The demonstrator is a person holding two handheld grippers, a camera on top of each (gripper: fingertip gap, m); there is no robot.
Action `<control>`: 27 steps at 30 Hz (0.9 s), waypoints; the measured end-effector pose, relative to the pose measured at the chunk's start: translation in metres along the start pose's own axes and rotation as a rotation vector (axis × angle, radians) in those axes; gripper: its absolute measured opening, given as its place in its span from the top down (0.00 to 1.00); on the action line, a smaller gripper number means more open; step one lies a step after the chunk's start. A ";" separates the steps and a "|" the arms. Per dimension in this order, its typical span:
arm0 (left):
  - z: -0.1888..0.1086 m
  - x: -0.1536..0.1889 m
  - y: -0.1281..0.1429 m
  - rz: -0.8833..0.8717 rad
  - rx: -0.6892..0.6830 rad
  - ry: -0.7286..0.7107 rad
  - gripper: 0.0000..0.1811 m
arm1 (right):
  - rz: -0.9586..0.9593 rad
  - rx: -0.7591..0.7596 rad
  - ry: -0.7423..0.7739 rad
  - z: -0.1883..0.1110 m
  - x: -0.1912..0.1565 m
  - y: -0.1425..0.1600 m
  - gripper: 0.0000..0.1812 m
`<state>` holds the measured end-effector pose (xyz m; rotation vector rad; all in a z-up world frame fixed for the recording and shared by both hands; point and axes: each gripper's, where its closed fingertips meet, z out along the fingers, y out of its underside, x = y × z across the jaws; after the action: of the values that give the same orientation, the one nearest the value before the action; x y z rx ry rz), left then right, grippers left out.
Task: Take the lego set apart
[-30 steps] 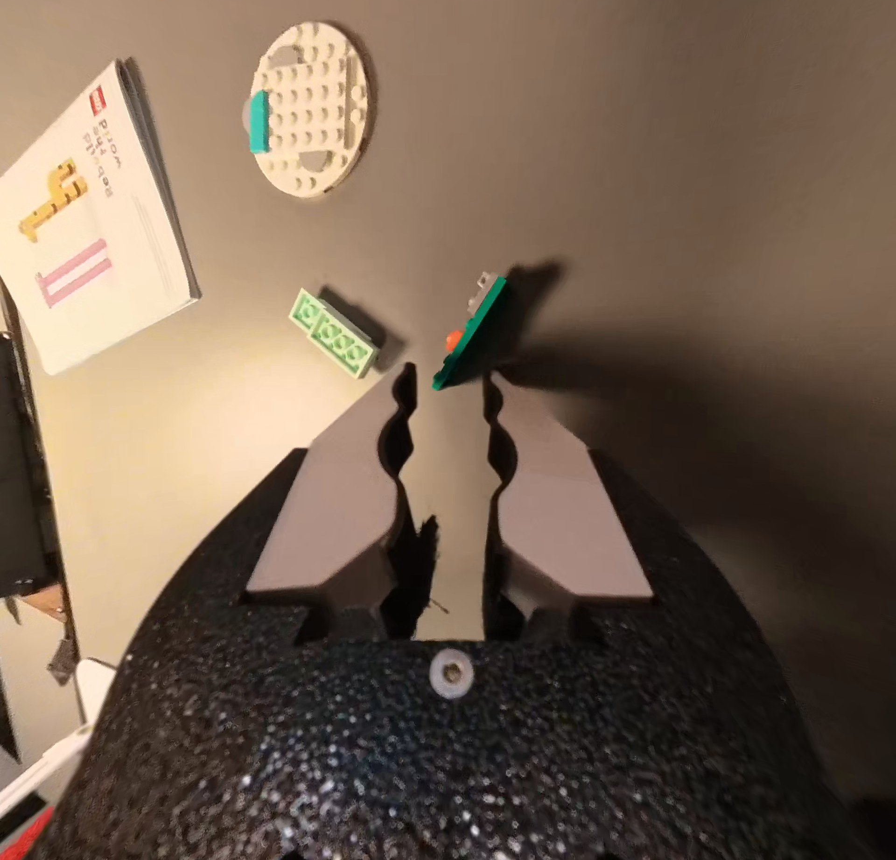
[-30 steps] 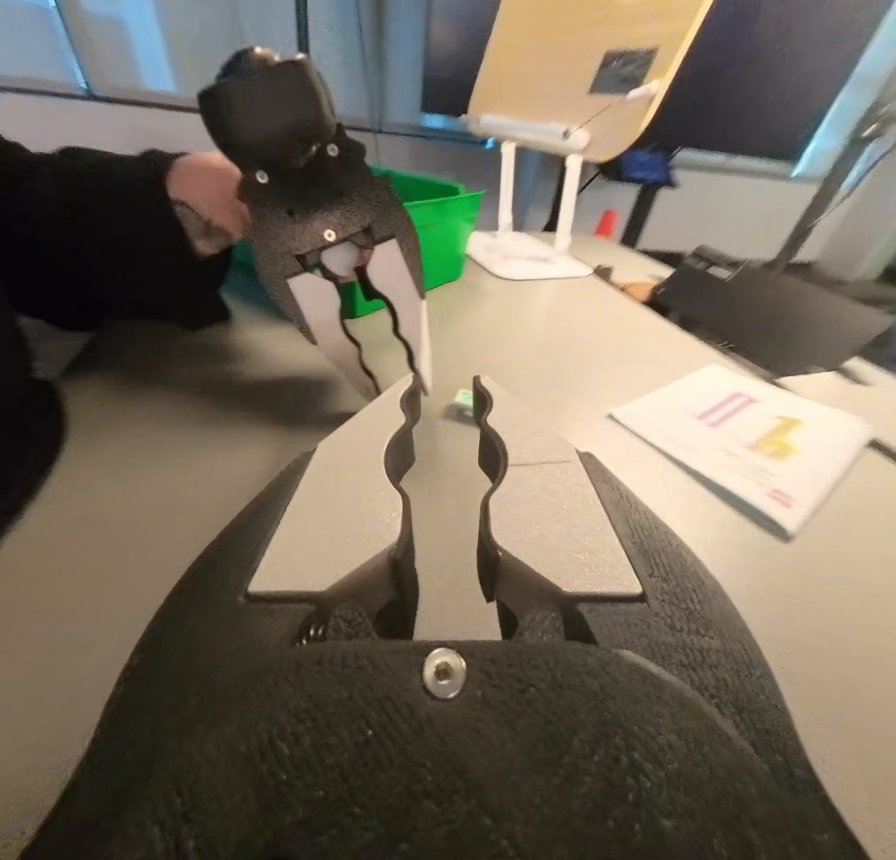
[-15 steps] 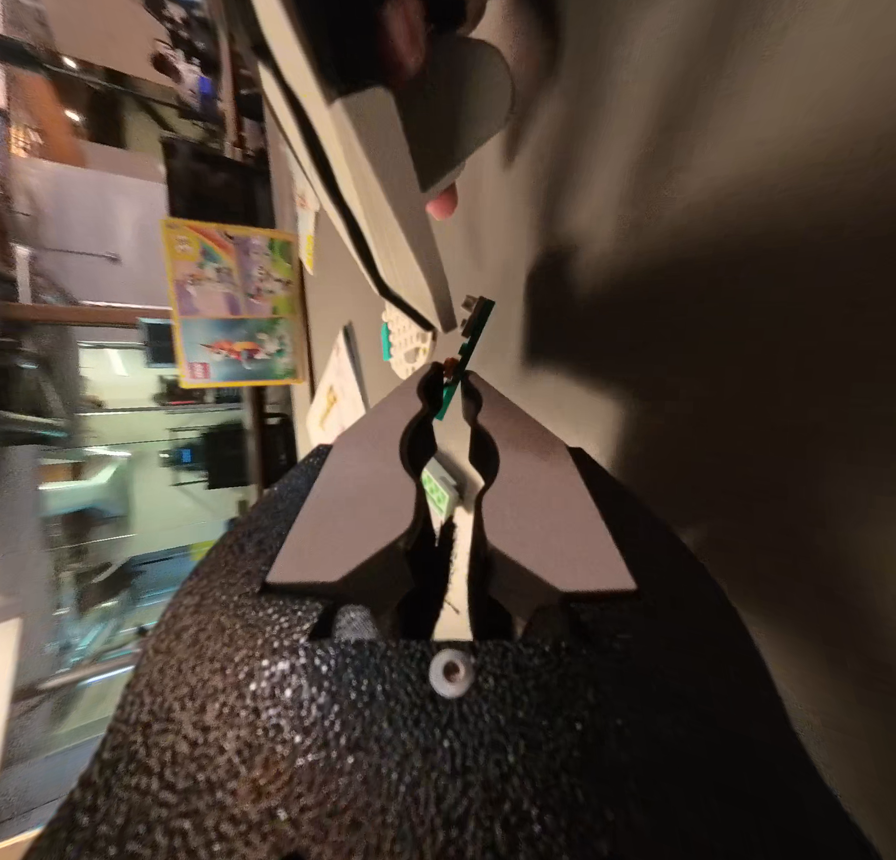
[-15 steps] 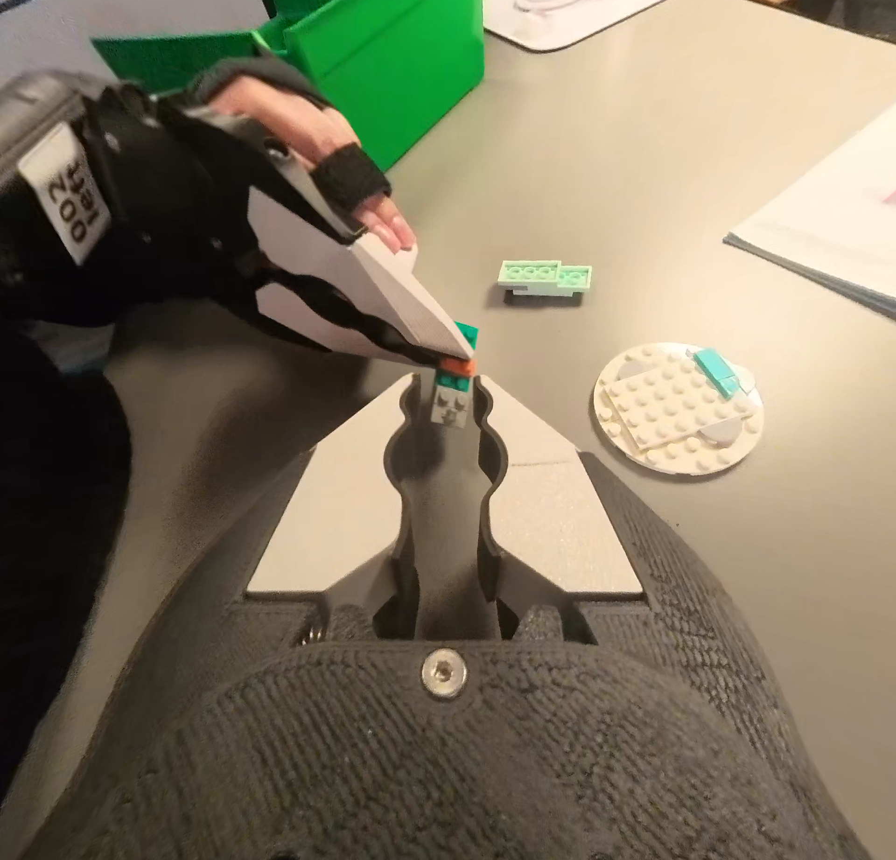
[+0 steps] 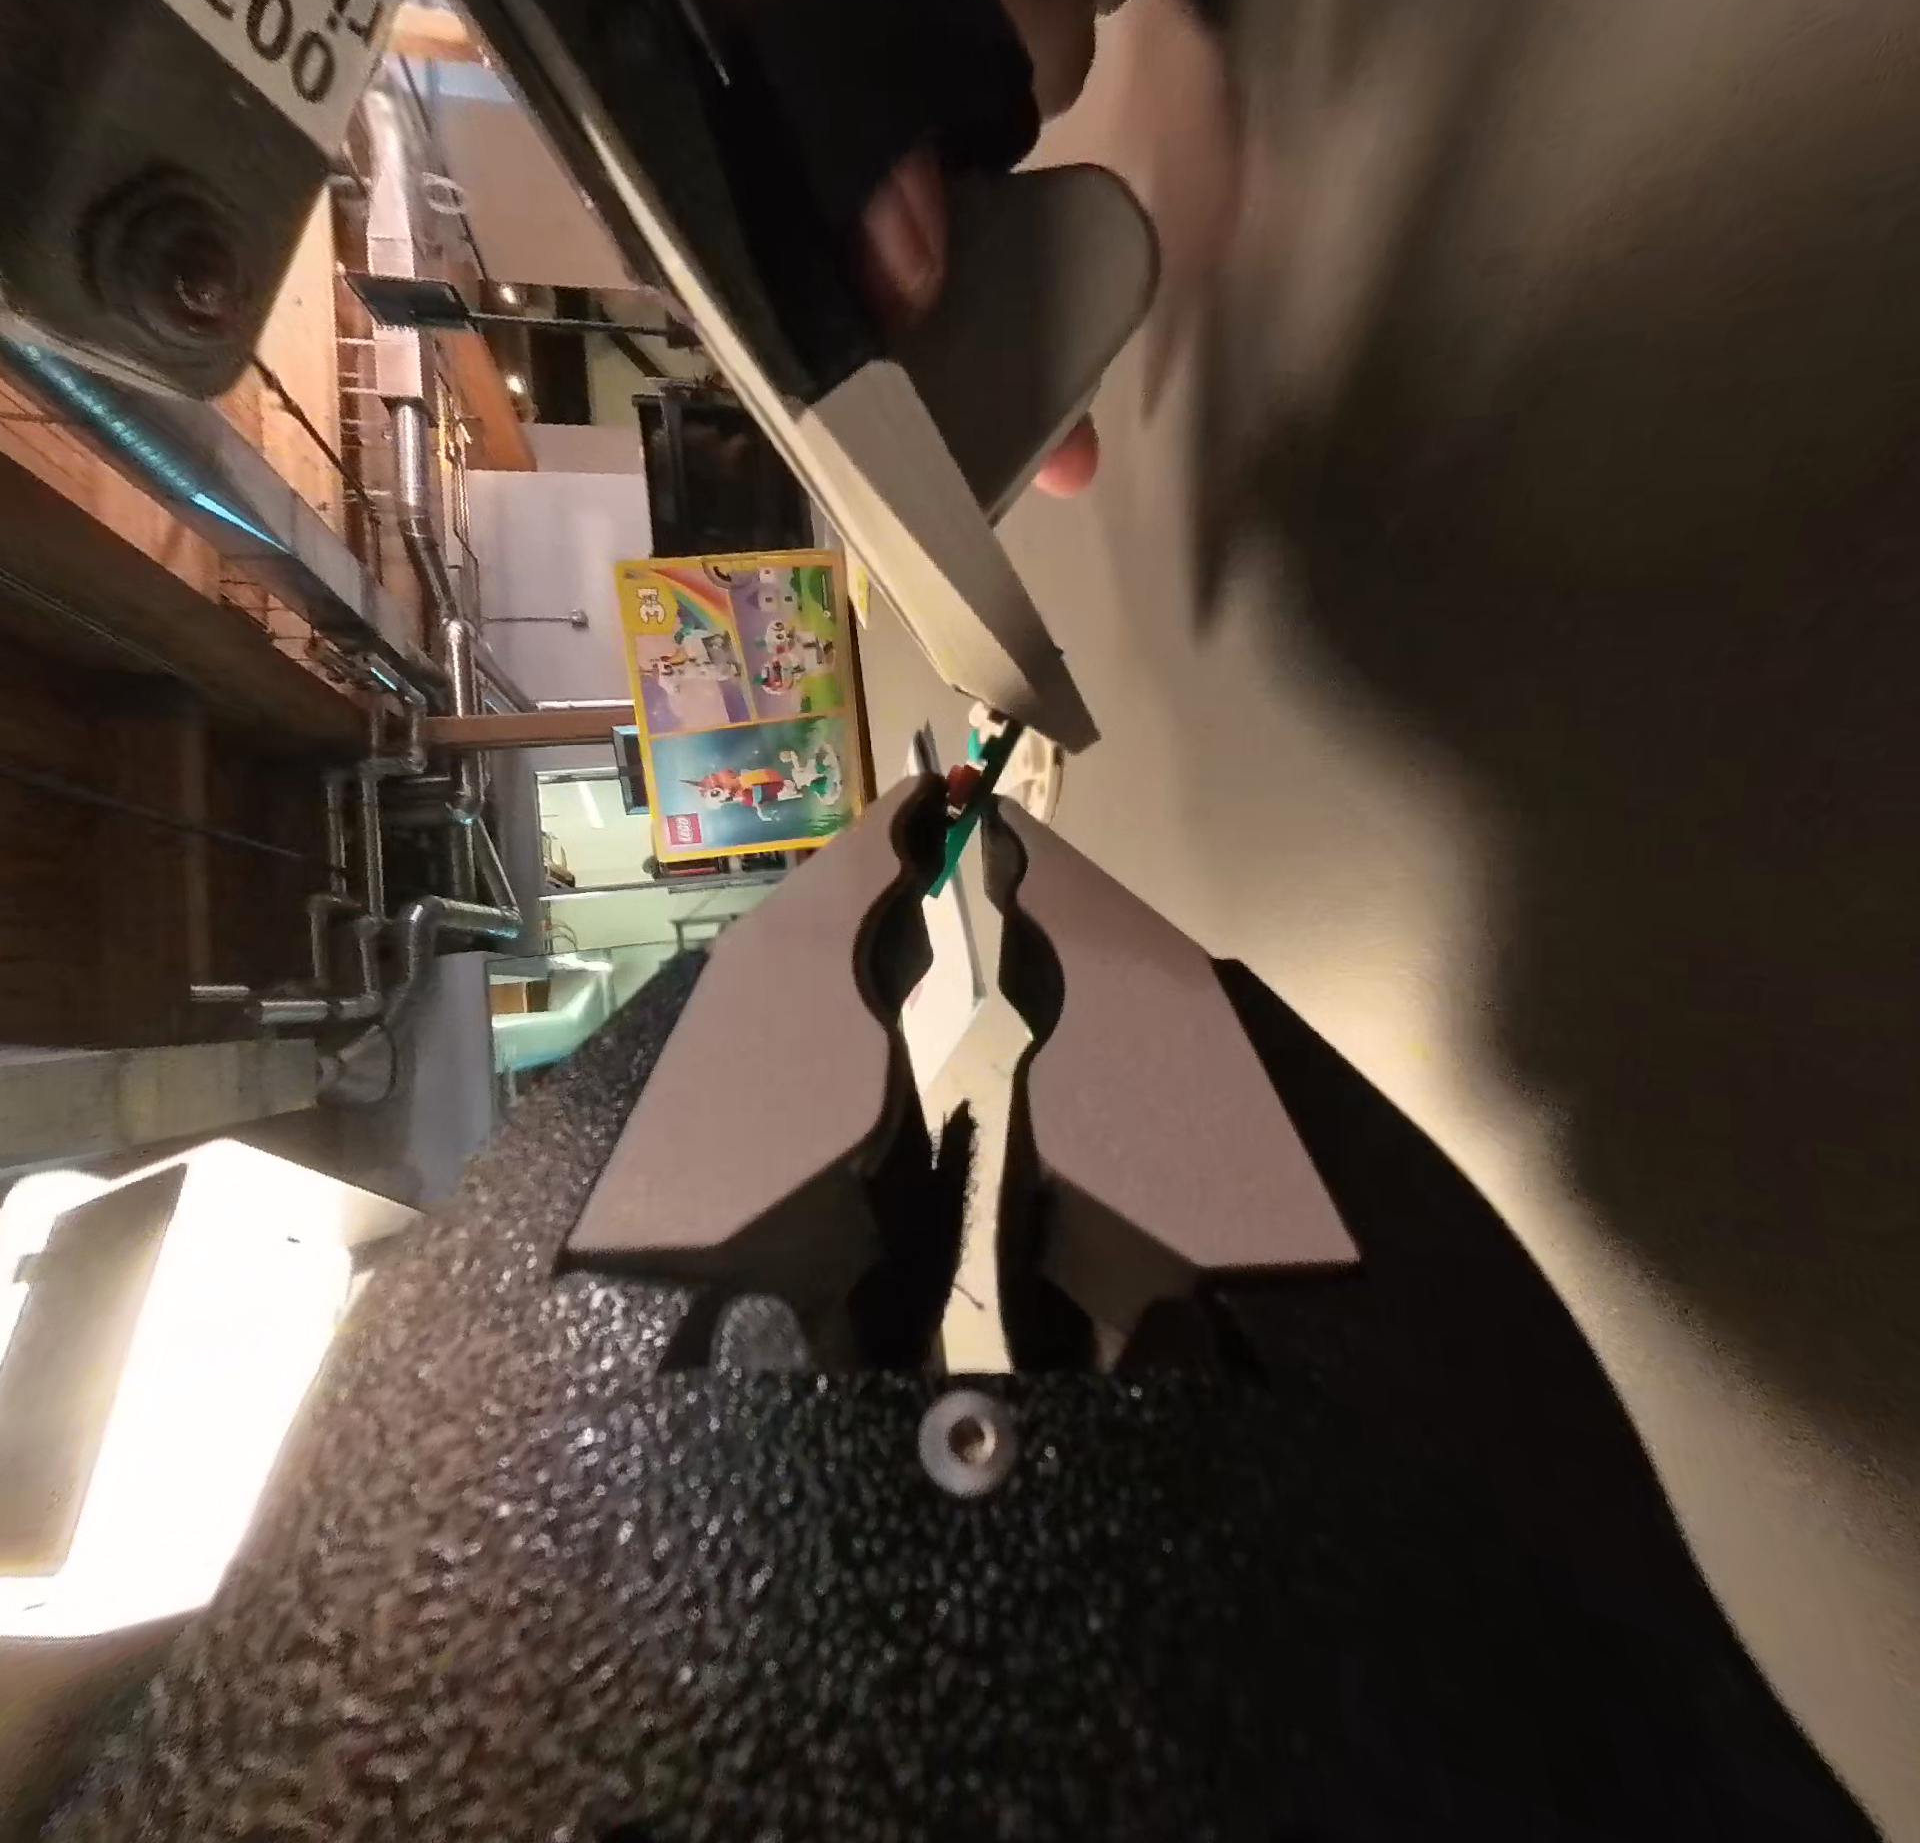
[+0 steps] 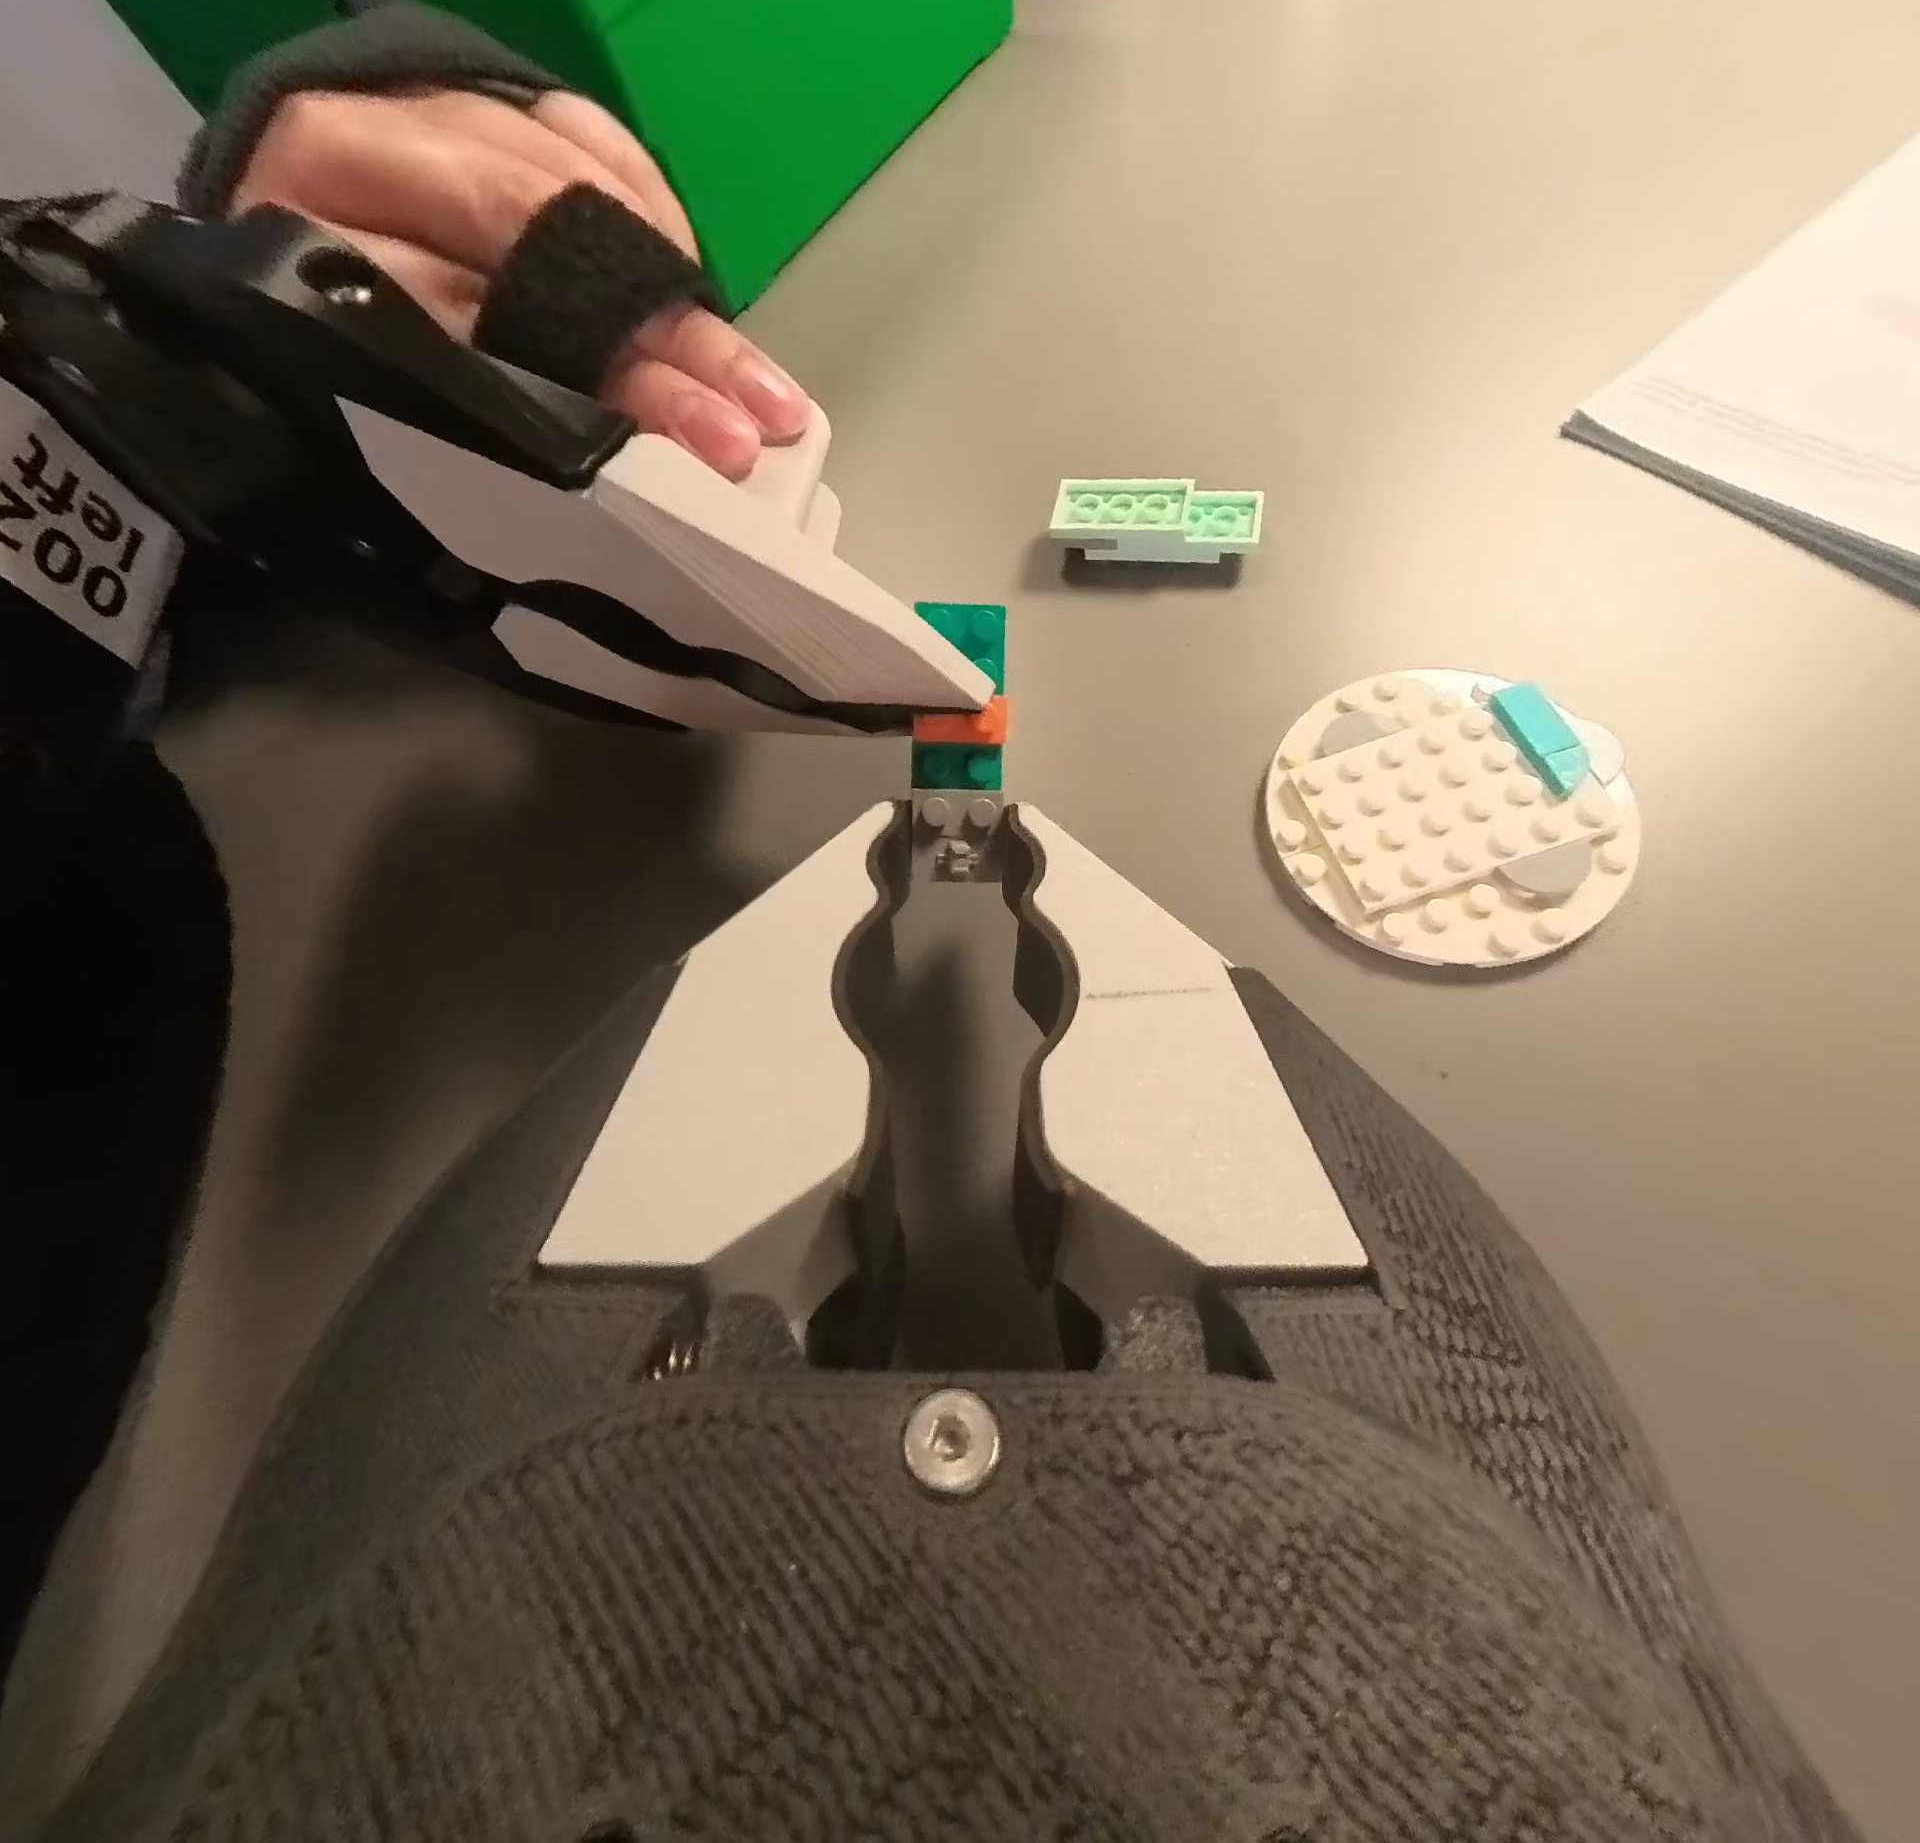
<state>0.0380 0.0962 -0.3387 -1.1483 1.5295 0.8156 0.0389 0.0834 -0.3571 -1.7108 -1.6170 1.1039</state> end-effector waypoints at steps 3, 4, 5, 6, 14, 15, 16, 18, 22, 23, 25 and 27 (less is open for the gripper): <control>-0.004 0.005 -0.008 0.075 0.049 -0.005 1.00 | 0.018 -0.044 -0.106 -0.002 -0.008 0.008 0.92; -0.006 0.006 -0.011 0.087 0.068 -0.007 1.00 | 0.041 -0.053 -0.163 -0.004 -0.012 0.010 0.92; -0.007 0.007 -0.014 0.095 0.086 -0.006 1.00 | 0.071 -0.064 -0.224 -0.006 -0.015 0.012 0.92; -0.008 0.006 -0.016 0.112 0.095 -0.017 1.00 | 0.102 -0.070 -0.278 -0.008 -0.018 0.013 0.91; -0.007 0.005 -0.020 0.176 0.113 -0.043 0.98 | 0.178 -0.130 -0.449 -0.013 -0.022 0.015 0.91; -0.007 0.005 -0.021 0.189 0.113 -0.047 0.98 | 0.169 -0.140 -0.456 -0.013 -0.022 0.016 0.91; -0.007 0.006 -0.021 0.197 0.112 -0.051 0.97 | 0.164 -0.147 -0.464 -0.013 -0.023 0.017 0.91; -0.008 0.005 -0.022 0.211 0.115 -0.058 0.97 | 0.170 -0.155 -0.490 -0.014 -0.024 0.017 0.91; -0.008 0.005 -0.023 0.238 0.118 -0.073 0.98 | 0.176 -0.171 -0.534 -0.015 -0.026 0.017 0.92; -0.009 0.004 -0.023 0.248 0.123 -0.081 0.98 | 0.180 -0.175 -0.550 -0.016 -0.026 0.017 0.92; -0.009 0.004 -0.024 0.271 0.119 -0.095 0.98 | 0.203 -0.176 -0.570 -0.017 -0.026 0.016 0.93; -0.008 0.004 -0.022 0.234 0.116 -0.079 0.98 | 0.181 -0.169 -0.550 -0.016 -0.024 0.016 0.92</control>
<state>0.0560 0.0807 -0.3391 -0.8528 1.6422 0.9038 0.0620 0.0598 -0.3573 -1.7865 -1.9499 1.6811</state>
